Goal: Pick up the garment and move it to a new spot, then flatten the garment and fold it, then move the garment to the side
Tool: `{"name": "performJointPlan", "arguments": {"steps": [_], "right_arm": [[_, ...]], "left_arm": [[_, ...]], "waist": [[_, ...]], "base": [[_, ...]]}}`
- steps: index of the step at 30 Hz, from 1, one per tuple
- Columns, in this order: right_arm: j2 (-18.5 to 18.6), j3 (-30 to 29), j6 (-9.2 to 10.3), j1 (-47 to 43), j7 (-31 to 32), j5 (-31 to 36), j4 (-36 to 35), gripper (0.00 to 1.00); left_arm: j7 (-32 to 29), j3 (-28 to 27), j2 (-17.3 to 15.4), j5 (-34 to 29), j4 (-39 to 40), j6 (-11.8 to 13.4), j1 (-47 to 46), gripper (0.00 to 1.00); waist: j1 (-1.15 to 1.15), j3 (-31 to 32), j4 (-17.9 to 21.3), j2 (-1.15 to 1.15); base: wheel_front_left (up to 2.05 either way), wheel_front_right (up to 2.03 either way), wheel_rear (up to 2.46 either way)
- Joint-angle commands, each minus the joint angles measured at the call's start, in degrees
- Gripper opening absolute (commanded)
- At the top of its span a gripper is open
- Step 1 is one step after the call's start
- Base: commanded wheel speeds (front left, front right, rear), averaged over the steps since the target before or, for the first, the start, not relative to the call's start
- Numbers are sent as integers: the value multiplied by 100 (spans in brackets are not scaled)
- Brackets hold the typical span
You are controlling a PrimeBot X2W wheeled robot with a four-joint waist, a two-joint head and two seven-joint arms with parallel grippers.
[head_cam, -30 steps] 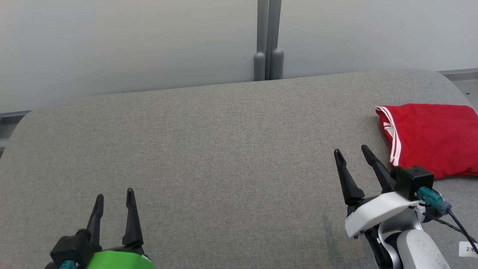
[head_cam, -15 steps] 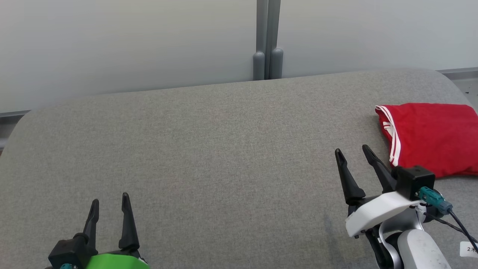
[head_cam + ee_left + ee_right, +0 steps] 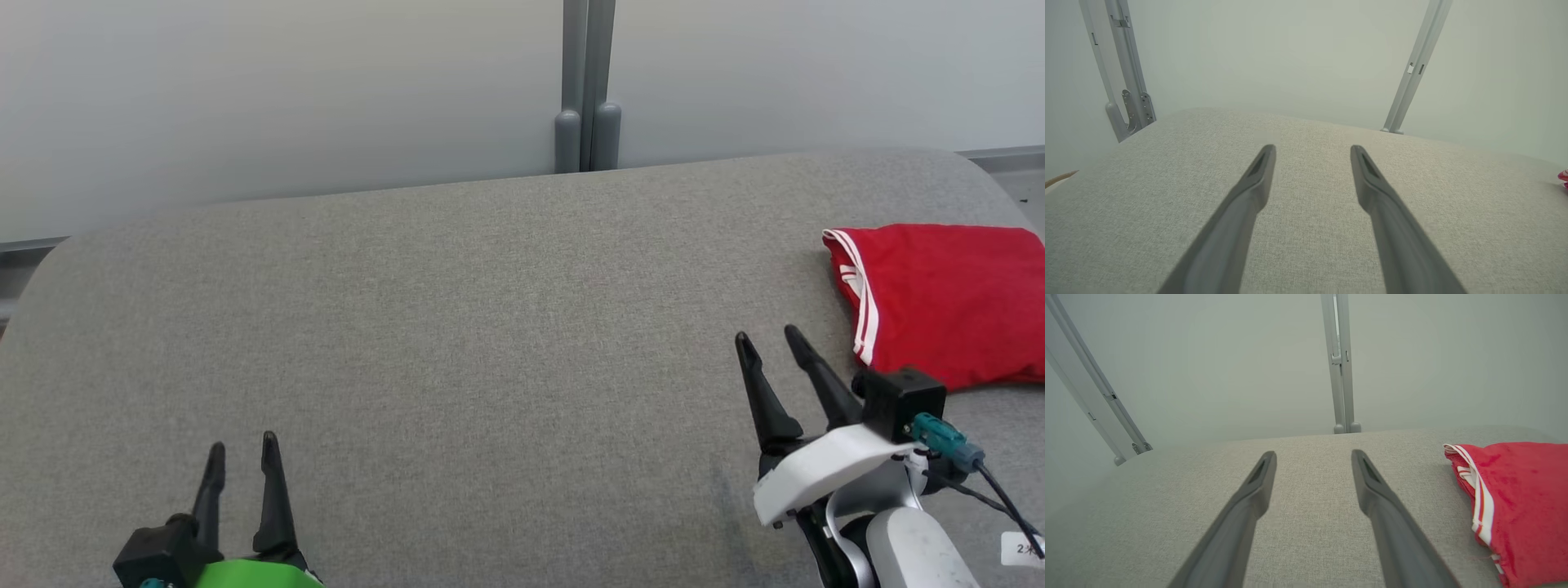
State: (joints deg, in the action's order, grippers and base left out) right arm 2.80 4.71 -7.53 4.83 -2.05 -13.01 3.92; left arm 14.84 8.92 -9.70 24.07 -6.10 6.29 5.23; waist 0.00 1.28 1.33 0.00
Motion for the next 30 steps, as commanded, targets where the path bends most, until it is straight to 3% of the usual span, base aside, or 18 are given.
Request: {"name": "performJointPlan", "arguments": {"steps": [1,4,30], "right_arm": [[-1,0,0,-8,-3,-9,9,0],[-20,5,0,-139,2,-30,164,0],[99,-256,1,-85,219,-2623,373,0]], "left_arm": [[-5,-1,4,10,-6,-4,3,0],[-21,47,42,34,-169,-4,26,0],[-590,-368,215,2203,-278,-434,-280,0]], "waist": [[0,0,0,0],[0,-2,-1,0],[0,-29,-27,0]], "base": [[0,0,0],[0,0,0],[0,0,0]]}}
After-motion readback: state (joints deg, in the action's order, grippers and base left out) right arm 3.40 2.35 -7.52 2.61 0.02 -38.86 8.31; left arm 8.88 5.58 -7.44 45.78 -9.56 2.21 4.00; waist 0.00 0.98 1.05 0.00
